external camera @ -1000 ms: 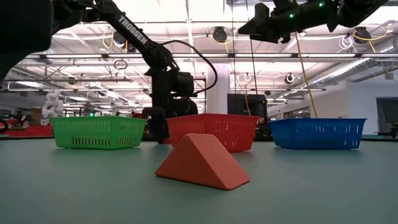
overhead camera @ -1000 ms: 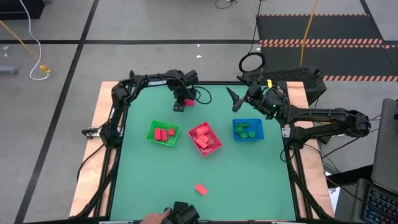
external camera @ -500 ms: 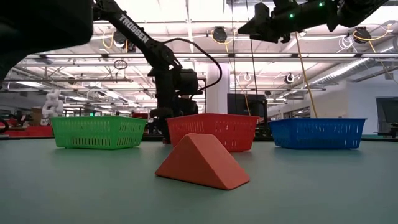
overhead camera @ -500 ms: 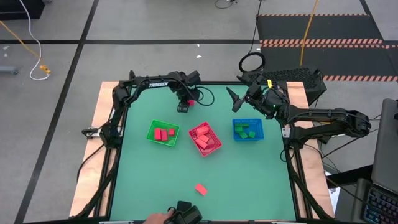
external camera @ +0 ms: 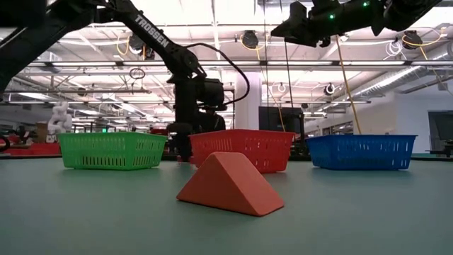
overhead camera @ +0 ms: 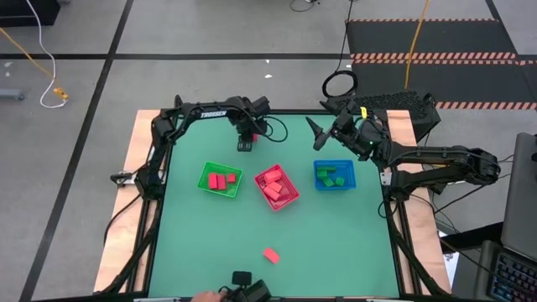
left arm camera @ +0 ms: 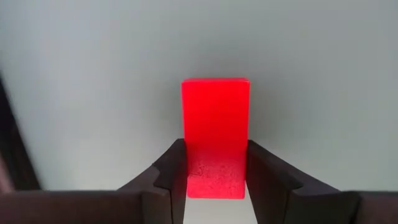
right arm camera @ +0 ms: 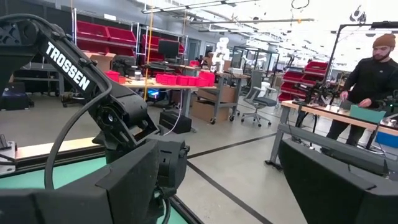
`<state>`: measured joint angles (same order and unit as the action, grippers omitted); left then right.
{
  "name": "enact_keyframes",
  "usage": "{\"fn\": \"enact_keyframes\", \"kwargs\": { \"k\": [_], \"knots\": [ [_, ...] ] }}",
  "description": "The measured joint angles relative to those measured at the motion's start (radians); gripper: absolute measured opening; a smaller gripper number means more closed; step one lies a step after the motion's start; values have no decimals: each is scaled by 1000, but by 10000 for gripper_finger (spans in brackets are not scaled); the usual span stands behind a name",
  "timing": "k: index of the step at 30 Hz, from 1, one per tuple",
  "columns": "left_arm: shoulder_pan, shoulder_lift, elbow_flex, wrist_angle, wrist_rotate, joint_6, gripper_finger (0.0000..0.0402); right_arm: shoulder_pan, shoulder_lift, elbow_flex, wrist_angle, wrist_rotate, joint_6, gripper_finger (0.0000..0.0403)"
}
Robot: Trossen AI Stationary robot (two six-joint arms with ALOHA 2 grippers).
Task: Sort & place blocks by color
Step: Put the red block into the green bin
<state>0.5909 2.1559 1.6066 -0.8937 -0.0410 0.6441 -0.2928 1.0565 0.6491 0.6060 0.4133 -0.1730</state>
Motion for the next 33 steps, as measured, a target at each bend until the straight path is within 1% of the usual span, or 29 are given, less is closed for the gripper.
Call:
{"fn": "enact_keyframes", "kwargs": {
  "k": [3, 6, 13, 16, 19, 21, 24, 26, 28, 33],
  "knots": [
    [-2, -22, 0, -40, -51, -15, 125, 0, 0, 0, 7, 0, -4, 320],
    [-6, -73, -1, -68, -72, -62, 125, 0, 0, 0, 11, 0, -18, 320],
    [-51, -257, -1, -163, -63, -274, 125, 0, 0, 0, 11, 0, -23, 320],
    [-80, -353, -1, -171, -84, -337, 125, 0, 0, 0, 10, 0, -23, 320],
    [-103, -442, -1, -181, -85, -408, 125, 0, -1, 0, 4, 0, -23, 320],
    [-110, -485, 0, -213, -69, -466, 125, 0, -2, 0, 2, 0, -23, 320],
    [-119, -519, -4, -304, -56, -567, 125, 0, -4, 0, 2, 0, -23, 320],
    [-133, -533, -32, -367, -56, -618, 125, 0, -5, 0, -1, 0, -23, 320],
    [-151, -551, -88, -396, -56, -660, 125, 0, -5, 0, -11, 0, -22, 320],
    [-225, -594, -280, -381, -5, -750, 125, 0, -5, 0, -16, -1, 2, 320]
  ]
}}
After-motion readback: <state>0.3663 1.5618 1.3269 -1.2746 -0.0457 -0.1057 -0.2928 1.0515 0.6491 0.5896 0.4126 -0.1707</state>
